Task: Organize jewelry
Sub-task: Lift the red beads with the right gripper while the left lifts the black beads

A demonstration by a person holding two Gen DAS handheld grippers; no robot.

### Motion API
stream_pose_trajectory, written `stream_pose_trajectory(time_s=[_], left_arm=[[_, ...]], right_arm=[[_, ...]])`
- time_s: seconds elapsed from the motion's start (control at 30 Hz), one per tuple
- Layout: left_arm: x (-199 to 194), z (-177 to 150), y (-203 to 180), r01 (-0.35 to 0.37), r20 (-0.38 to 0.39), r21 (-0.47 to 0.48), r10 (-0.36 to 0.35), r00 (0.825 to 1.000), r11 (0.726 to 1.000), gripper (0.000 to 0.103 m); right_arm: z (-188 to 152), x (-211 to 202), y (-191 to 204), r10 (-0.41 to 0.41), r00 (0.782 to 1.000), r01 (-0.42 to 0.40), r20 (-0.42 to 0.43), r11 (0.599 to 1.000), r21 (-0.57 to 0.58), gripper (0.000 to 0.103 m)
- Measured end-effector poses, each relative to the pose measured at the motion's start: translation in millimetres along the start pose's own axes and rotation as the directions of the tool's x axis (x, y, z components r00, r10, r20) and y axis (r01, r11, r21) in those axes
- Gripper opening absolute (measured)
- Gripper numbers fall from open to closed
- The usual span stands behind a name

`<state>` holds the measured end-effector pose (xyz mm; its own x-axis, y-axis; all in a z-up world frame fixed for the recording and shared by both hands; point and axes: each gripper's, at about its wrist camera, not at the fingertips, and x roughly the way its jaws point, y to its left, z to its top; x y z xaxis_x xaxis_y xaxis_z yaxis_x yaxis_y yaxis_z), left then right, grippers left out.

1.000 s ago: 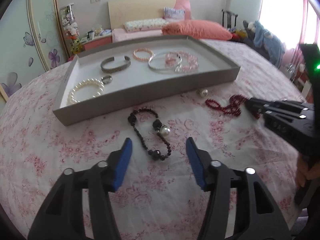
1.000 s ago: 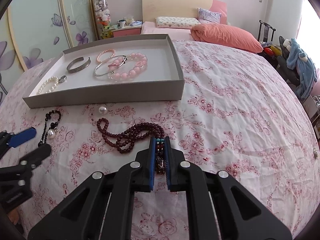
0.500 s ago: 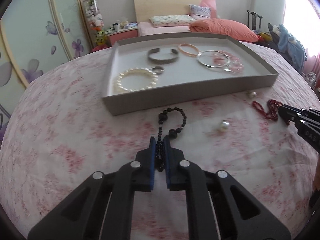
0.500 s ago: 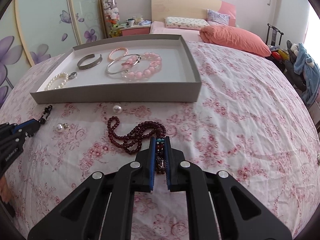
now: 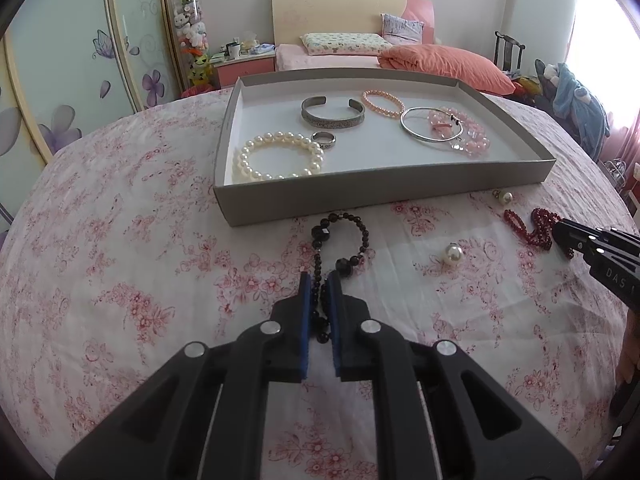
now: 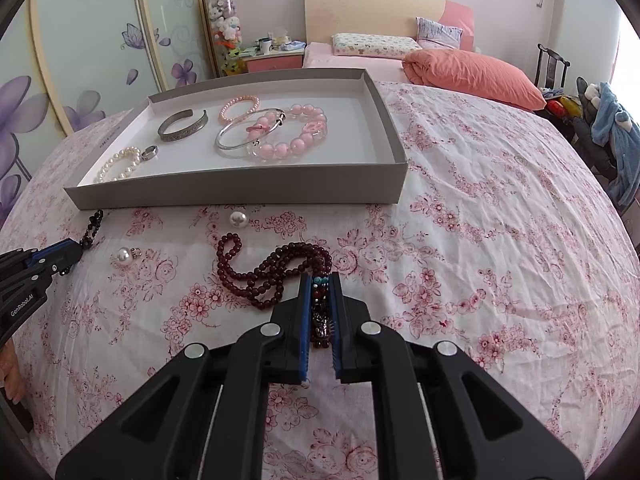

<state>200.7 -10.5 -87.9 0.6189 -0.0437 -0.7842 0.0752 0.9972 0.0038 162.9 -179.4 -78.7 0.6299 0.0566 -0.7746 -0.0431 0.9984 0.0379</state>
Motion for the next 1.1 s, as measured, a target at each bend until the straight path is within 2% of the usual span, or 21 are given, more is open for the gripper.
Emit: stream_pose_trajectory(time_s=[0.9,1.07,1.1], left_arm=[[-0.3,-0.4,1.6,0.005,0.001,-0.004,-0.005,1.0,1.0,0.011],[-1.9,-0.6,2.5,0.005,0.007,-0.006,-0.005,1.0,1.0,0.007],[-4.0,-0.5,4.9,0.017,0.017,-0.022,-0.016,1.0,1.0,0.002]], right_arm=[[0.8,0.2,-3.0,0.006,1.0,-0.006,0.0,1.0,0.005,0.01],[1.6,-4.0,-6.2,0.023,1.0,-0.024,0.02,0.999,0.028,0.008],[1.9,-8.1,-6.8,0.027,0.999,-0.028,0.039,0.999,0.034,0.008]])
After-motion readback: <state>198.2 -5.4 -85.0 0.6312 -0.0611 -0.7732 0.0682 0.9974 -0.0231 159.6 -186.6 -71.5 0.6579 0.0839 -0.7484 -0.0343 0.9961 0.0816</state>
